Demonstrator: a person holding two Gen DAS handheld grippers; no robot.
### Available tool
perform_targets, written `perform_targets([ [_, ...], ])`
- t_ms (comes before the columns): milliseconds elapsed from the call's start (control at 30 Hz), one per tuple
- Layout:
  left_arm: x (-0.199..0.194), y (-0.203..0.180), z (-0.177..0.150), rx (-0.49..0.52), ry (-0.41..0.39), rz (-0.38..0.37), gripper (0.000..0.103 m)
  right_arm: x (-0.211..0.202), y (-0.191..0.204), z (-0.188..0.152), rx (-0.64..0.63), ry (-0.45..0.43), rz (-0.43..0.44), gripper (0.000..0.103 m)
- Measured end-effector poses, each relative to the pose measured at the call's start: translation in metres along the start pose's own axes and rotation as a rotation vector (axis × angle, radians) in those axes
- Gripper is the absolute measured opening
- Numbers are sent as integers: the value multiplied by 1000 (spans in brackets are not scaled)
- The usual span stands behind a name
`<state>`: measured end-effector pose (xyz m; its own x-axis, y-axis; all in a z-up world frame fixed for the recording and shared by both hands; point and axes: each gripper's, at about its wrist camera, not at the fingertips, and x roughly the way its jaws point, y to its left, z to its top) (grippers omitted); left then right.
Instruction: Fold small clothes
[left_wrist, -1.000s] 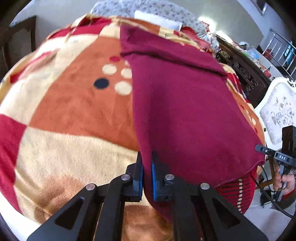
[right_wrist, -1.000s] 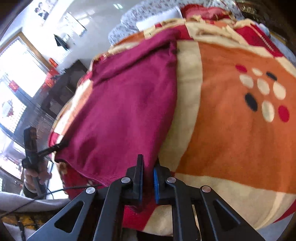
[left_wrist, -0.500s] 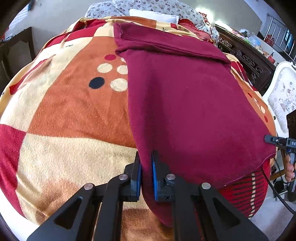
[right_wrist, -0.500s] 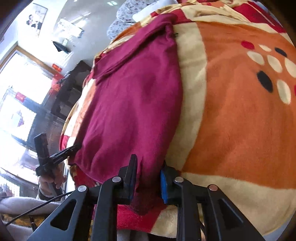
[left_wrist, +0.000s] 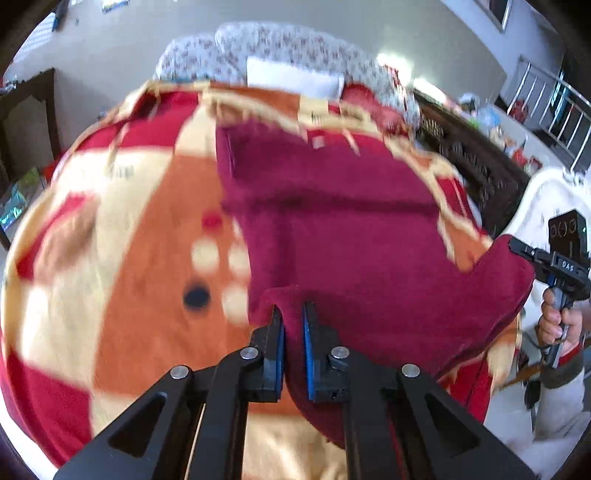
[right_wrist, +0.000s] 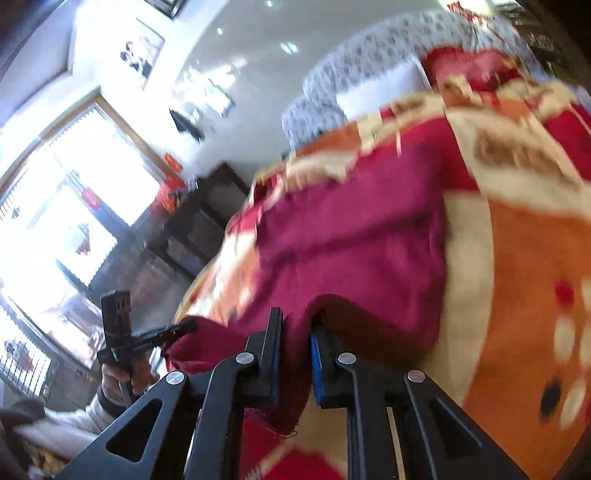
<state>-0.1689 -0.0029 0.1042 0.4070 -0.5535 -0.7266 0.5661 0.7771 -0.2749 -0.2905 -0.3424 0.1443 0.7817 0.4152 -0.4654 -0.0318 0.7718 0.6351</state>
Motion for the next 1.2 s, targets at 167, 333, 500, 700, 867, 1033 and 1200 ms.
perform_targets([
  [167, 24, 8, 83, -23, -73, 10, 8, 40, -28, 65, 36, -44, -28, 14],
  [333, 92, 20, 156, -65, -77, 69, 8, 98, -87, 125, 163, -65, -107, 13],
  [500, 156, 40, 197, -107, -16, 47, 11, 136, -144, 150, 309, -28, -187, 21],
  [700, 154, 61, 214, -165, 16, -48, 35, 95, -126, 163, 234, -184, -206, 60],
  [867, 114, 66, 218, -187, -173, -24, 79, 96, -87, 158, 43, -141, -313, 69],
  [1033, 113, 52, 203, -120, -123, -26, 79, 123, -83, 152, -48, -71, -392, 77],
  [1200, 150, 40, 186, -50, -54, 43, 79, 168, -99, 156, -78, 10, -528, 77],
])
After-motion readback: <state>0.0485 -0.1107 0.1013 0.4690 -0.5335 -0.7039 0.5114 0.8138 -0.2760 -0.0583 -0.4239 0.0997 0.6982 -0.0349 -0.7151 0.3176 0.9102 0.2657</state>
